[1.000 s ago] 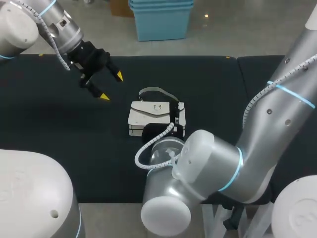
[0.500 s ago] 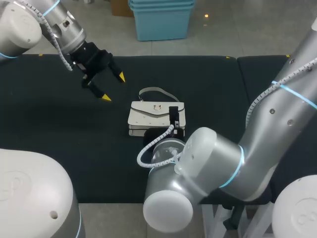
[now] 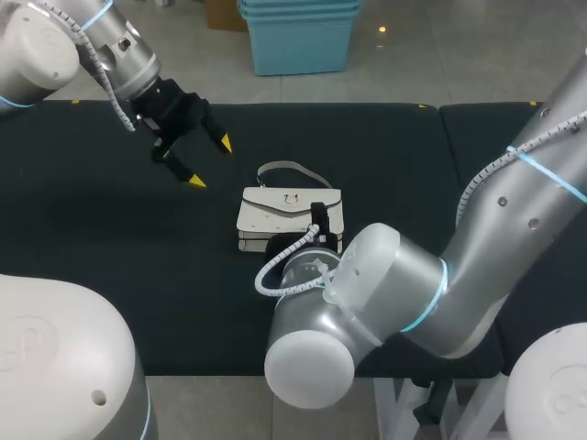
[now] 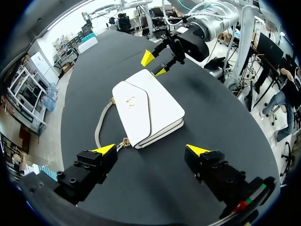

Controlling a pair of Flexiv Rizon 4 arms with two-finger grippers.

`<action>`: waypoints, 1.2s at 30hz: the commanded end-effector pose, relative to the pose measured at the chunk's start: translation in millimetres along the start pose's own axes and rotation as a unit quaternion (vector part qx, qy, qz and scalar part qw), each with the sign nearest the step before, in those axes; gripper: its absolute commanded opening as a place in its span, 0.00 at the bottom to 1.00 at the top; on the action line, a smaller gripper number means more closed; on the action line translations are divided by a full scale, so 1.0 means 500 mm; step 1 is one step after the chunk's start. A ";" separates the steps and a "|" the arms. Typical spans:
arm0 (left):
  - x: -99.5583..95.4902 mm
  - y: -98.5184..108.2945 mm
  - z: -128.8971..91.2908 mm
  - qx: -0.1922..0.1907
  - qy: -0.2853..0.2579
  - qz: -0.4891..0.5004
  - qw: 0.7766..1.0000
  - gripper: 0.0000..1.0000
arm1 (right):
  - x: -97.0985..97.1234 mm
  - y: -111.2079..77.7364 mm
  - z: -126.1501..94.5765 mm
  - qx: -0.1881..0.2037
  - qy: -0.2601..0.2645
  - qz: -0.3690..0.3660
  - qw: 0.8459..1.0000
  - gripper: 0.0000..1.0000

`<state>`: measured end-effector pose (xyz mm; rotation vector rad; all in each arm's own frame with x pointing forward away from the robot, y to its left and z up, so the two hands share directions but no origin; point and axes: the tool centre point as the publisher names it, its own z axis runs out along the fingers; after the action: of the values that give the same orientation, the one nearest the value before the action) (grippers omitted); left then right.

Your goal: Pick up the bag, open it, inspect its contents, close it, and place it on the opposite side

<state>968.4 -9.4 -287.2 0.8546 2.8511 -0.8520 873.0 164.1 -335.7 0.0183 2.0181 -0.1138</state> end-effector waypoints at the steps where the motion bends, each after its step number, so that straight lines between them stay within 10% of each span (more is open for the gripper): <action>1: 0.000 0.002 0.001 0.000 0.000 -0.001 1.000 1.00 | 0.005 -0.009 0.017 -0.005 0.008 0.001 1.000 0.47; 19: 0.002 -0.007 0.010 0.003 0.002 0.003 1.000 1.00 | 0.034 -0.018 0.053 -0.008 0.031 0.013 0.999 0.39; 28: 0.005 -0.014 0.017 0.003 -0.003 0.026 1.000 1.00 | 0.041 -0.018 0.065 -0.012 0.034 0.017 0.999 0.00; 36: 0.016 -0.040 0.028 0.009 -0.068 0.078 0.995 1.00 | 0.049 -0.014 0.059 -0.015 0.031 0.026 0.999 0.00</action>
<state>965.2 -27.1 -285.3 1.0012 2.7042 -0.8870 891.1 155.7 -365.7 0.0700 2.1009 -0.0821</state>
